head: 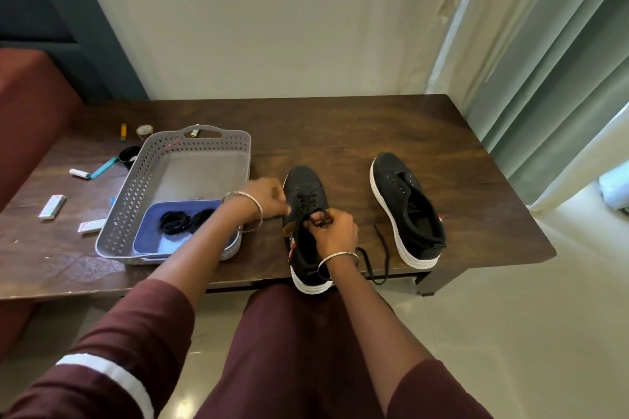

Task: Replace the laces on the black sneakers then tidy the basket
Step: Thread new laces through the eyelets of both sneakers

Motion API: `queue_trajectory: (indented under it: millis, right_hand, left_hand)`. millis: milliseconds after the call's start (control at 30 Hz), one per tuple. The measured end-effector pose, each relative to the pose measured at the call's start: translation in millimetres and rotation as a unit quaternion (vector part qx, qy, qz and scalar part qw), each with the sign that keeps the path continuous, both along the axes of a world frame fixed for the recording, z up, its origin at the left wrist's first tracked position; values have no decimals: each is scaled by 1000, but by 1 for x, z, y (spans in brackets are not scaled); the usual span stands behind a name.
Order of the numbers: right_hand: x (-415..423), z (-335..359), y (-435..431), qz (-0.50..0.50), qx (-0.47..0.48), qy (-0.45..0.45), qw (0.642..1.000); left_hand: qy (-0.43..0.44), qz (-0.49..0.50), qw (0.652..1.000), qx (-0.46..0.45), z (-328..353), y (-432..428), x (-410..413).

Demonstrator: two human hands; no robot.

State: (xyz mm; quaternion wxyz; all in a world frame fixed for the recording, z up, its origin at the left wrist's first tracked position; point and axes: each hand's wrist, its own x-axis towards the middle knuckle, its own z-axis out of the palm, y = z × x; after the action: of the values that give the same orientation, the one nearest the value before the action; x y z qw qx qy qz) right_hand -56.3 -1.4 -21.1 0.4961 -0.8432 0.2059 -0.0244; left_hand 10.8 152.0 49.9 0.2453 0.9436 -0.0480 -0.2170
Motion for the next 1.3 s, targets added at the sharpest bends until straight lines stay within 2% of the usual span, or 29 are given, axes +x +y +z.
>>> queue_trajectory:
  millis: [67, 133, 200, 267, 367, 433, 467, 500, 533, 567, 633, 667, 733, 833, 900, 1100, 1200, 1300]
  right_hand:
    - [0, 0, 0, 2, 0, -3, 1000]
    - [0, -1, 2, 0, -1, -2, 1000]
    - [0, -2, 3, -3, -3, 0, 1000]
    - [0, -1, 3, -4, 0, -1, 1000]
    - [-1, 0, 2, -2, 11, -10, 1000]
    - [-1, -1, 3, -1, 11, -13, 1000]
    - [-2, -1, 3, 0, 9, -13, 1000]
    - [-2, -1, 4, 2, 7, -13, 1000]
    - [-2, -2, 4, 5, 3, -11, 1000]
    - [-2, -2, 3, 9, -4, -10, 1000]
    - [-4, -2, 1, 17, -33, -11, 999]
    - [-4, -1, 0, 21, -51, -17, 998]
    - [-5, -1, 0, 32, -83, -38, 995]
    - [-9, -2, 1, 46, -130, -71, 988]
    - [-12, -4, 0, 49, -161, -92, 981]
    - [-16, -4, -1, 65, -207, -146, 965]
    - [-16, -4, -4, 87, -203, -146, 964]
    - [-13, -5, -10, 102, -154, -157, 970]
  left_hand:
    - [6, -72, 994, 81, -10, 1, -4]
    - [-8, -96, 991, 96, -6, -1, -6]
    - [-17, -64, 998, 8, 4, -2, -2]
    - [8, 15, 989, -150, 24, -2, 0]
    - [45, 90, 938, -332, 56, -2, 3]
    - [84, 155, 867, -466, 64, -5, 0]
    - [112, 197, 826, -516, 62, -7, 0]
    - [133, 228, 800, -538, 59, -10, -3]
    - [135, 245, 807, -520, 50, -12, -4]
    - [118, 243, 839, -472, 39, -13, -4]
    - [3, 153, 951, -268, 16, -12, -2]
    - [-60, 73, 984, -149, 7, -10, -1]
    - [-100, -43, 994, -6, -3, -9, -4]
    - [-119, -126, 981, 89, -12, -13, -8]
    - [-151, -118, 974, 121, -15, -14, -9]
    - [-174, -103, 972, 116, -28, -15, -17]
    - [-185, -95, 975, 77, -34, -15, -21]
    - [-194, -101, 976, 3, -42, -13, -28]
